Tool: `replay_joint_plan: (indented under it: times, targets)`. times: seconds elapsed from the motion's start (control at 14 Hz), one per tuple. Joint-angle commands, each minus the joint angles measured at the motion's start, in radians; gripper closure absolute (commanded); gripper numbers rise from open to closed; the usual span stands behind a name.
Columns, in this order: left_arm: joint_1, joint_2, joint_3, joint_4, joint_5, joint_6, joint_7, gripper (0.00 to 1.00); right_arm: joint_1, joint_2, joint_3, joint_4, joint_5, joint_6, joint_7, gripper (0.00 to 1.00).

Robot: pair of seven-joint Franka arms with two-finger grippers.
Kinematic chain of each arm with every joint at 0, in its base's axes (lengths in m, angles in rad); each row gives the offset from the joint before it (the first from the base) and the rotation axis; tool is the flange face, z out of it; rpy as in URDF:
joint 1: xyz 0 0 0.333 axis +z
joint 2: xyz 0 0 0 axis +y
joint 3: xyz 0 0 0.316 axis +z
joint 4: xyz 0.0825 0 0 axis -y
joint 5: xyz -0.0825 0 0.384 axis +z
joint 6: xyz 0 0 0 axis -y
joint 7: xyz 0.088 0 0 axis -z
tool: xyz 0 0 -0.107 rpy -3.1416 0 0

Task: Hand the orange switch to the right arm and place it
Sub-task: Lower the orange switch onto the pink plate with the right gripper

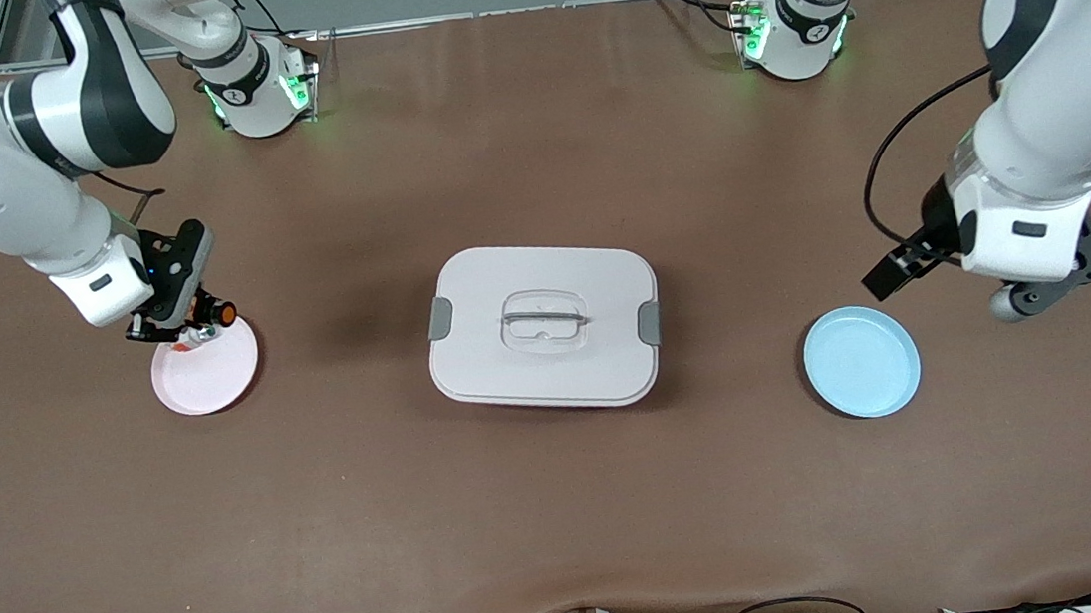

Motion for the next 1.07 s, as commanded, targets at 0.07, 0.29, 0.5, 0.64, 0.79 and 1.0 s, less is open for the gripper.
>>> replay_joint_plan:
  times: [0.07, 0.29, 0.5, 0.64, 0.79, 1.0]
  targets:
    - [-0.026, -0.147, 0.146, -0.100, -0.030, -0.003, 0.302, 0.00, -0.083, 0.054, 0.014, -0.041, -0.080, 0.085, -0.108, 1.00]
    - [-0.086, -0.225, 0.299, -0.158, -0.138, -0.003, 0.424, 0.00, -0.104, 0.089, 0.014, -0.103, -0.091, 0.208, -0.112, 1.00]
    - [-0.146, -0.268, 0.410, -0.189, -0.185, -0.008, 0.525, 0.00, -0.124, 0.161, 0.014, -0.108, -0.123, 0.283, -0.112, 1.00]
    - [-0.152, -0.284, 0.421, -0.192, -0.188, -0.048, 0.562, 0.00, -0.149, 0.204, 0.014, -0.114, -0.145, 0.343, -0.112, 1.00]
    - [-0.174, -0.297, 0.447, -0.194, -0.187, -0.077, 0.608, 0.00, -0.162, 0.244, 0.014, -0.114, -0.168, 0.381, -0.112, 1.00]
    - [-0.200, -0.320, 0.477, -0.209, -0.188, -0.098, 0.659, 0.00, -0.188, 0.295, 0.014, -0.113, -0.175, 0.447, -0.113, 1.00]
